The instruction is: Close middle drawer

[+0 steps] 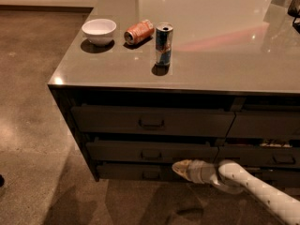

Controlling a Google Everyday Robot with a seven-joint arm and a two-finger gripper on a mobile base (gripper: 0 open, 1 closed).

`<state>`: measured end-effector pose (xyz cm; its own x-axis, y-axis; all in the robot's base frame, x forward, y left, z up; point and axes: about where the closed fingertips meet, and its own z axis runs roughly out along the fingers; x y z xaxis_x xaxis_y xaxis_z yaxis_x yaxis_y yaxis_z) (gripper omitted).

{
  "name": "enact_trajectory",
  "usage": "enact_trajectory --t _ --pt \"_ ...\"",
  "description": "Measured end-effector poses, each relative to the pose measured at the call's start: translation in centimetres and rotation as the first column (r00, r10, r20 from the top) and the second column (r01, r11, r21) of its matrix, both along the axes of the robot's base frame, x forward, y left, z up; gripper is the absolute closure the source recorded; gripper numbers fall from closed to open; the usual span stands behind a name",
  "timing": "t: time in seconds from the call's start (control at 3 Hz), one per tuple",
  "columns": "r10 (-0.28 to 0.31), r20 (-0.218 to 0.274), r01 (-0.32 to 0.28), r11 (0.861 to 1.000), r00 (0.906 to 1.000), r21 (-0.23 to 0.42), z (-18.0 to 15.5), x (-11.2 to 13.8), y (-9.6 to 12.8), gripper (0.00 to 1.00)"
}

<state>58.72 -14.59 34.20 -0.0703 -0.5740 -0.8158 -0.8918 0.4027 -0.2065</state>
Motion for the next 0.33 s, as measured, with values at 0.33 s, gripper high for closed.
enact_trajectory --t 0.33 --pt "-0.031 -0.034 0.033 0.999 0.9989 0.031 -0.39 -3.40 -1.48 1.00"
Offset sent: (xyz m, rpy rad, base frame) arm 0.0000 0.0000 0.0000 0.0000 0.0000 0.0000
